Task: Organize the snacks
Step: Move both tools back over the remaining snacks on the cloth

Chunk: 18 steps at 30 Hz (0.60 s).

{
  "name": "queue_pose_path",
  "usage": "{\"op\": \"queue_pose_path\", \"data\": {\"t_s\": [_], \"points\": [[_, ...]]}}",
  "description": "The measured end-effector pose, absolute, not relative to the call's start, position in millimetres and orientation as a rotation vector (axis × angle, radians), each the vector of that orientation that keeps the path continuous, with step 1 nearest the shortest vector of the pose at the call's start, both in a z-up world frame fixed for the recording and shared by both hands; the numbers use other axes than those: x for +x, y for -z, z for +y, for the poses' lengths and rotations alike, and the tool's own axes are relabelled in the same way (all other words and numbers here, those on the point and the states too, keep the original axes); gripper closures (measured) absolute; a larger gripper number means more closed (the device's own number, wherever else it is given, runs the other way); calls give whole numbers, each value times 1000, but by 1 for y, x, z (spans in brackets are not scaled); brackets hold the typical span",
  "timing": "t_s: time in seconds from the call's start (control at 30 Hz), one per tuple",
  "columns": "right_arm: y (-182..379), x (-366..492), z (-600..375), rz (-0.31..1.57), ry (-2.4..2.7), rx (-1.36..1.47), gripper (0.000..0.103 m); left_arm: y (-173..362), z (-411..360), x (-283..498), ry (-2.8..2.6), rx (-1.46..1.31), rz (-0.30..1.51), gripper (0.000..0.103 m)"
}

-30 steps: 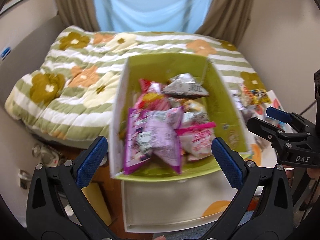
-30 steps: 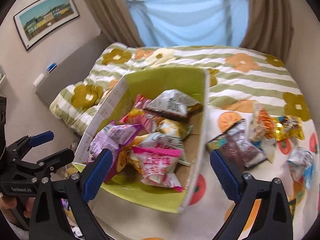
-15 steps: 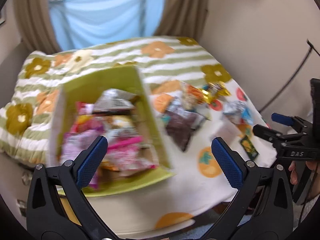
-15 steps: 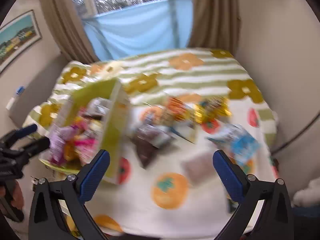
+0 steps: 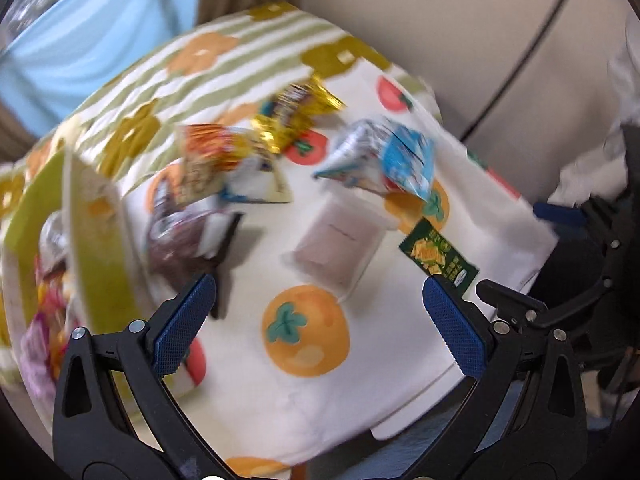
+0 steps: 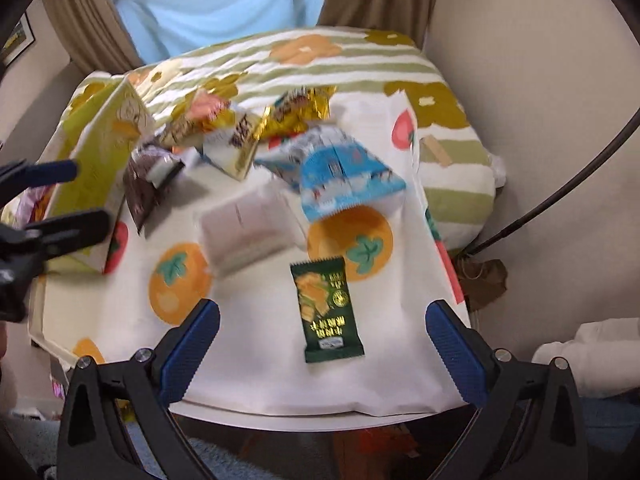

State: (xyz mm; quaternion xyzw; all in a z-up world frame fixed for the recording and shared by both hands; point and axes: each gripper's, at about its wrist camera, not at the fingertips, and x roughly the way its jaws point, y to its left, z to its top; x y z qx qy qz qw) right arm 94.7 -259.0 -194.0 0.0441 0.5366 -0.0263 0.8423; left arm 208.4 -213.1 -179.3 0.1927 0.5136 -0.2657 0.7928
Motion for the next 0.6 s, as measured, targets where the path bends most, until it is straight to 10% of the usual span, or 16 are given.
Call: {"op": "queue_pose_path", "data": {"t_s": [0.6], "points": [[277,101,-253,1129,53,27,12,287,-279,257,715,738,1184,1]]}}
